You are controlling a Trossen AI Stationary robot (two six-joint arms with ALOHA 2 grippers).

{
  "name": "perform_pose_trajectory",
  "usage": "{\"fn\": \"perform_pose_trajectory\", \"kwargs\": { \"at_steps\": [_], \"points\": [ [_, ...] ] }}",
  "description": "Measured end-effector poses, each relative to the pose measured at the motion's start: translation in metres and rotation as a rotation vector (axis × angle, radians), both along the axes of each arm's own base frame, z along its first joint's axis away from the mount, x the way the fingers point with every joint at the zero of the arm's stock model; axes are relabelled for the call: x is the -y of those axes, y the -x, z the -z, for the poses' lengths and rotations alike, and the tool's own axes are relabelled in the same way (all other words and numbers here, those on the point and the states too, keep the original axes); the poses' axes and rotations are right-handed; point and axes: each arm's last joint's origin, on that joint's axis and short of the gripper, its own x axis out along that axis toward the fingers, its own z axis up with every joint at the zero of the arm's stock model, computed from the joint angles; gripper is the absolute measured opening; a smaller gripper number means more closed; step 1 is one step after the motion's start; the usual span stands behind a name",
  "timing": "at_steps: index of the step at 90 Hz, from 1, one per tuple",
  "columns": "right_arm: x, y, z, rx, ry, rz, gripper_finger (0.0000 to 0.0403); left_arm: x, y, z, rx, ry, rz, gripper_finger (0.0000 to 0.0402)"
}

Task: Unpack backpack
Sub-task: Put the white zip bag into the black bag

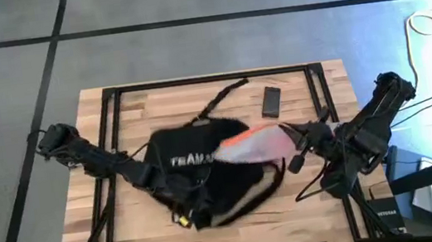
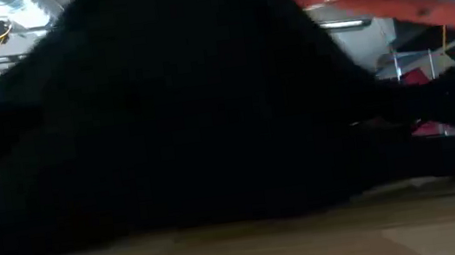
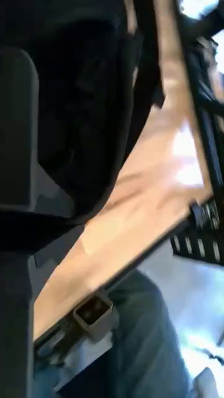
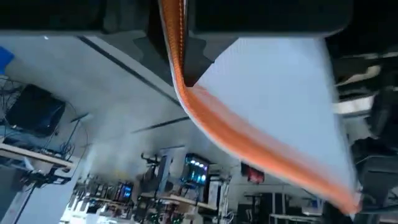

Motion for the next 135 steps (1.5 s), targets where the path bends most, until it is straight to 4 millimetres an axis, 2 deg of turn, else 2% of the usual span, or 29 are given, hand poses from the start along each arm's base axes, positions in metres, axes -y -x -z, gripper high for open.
{"fn": "perform_pose_trajectory", "kwargs": {
  "at_steps": [15,36,45,56,70,83,95,103,123,135],
  "points": [
    [0.000,0.000,-0.001,0.000,0.009,0.000,0.0000,0.009,0.002,-0.012,0.060,-0.063,0.032,0.0013],
    [-0.001,-0.001,0.001,-0.021,-0.006,-0.015,0.0000,-0.004,0.010,-0.035,0.086,-0.086,0.006,0.0041],
    [-0.002,-0.002,0.001,-0.019,-0.010,-0.016,0.0000,-0.008,0.010,-0.039,0.086,-0.060,0.016,0.0063],
    [-0.002,-0.002,0.001,-0.016,-0.014,-0.016,0.0000,-0.009,0.011,-0.036,0.047,-0.058,0.008,0.0110],
    [-0.002,-0.002,0.001,-0.015,-0.019,-0.018,0.0000,-0.013,0.014,-0.032,-0.009,-0.066,-0.034,0.0201],
    [-0.003,-0.003,0.002,-0.027,-0.036,-0.030,0.0000,-0.032,0.032,-0.042,-0.047,-0.179,-0.284,0.0261],
    [-0.006,-0.005,0.004,-0.046,-0.048,-0.042,0.0000,-0.043,0.058,-0.046,-0.169,-0.208,-0.389,0.0269],
    [-0.008,-0.008,0.007,-0.058,-0.048,-0.047,0.0000,-0.046,0.066,-0.046,-0.221,-0.180,-0.406,0.0270],
    [-0.012,-0.011,0.008,-0.043,-0.034,-0.039,0.0000,-0.047,0.061,-0.035,-0.320,-0.077,-0.319,0.0270],
    [-0.012,-0.012,0.008,-0.051,-0.020,-0.043,0.0000,-0.053,0.056,-0.026,-0.371,-0.129,-0.370,0.0270]
  ]
}}
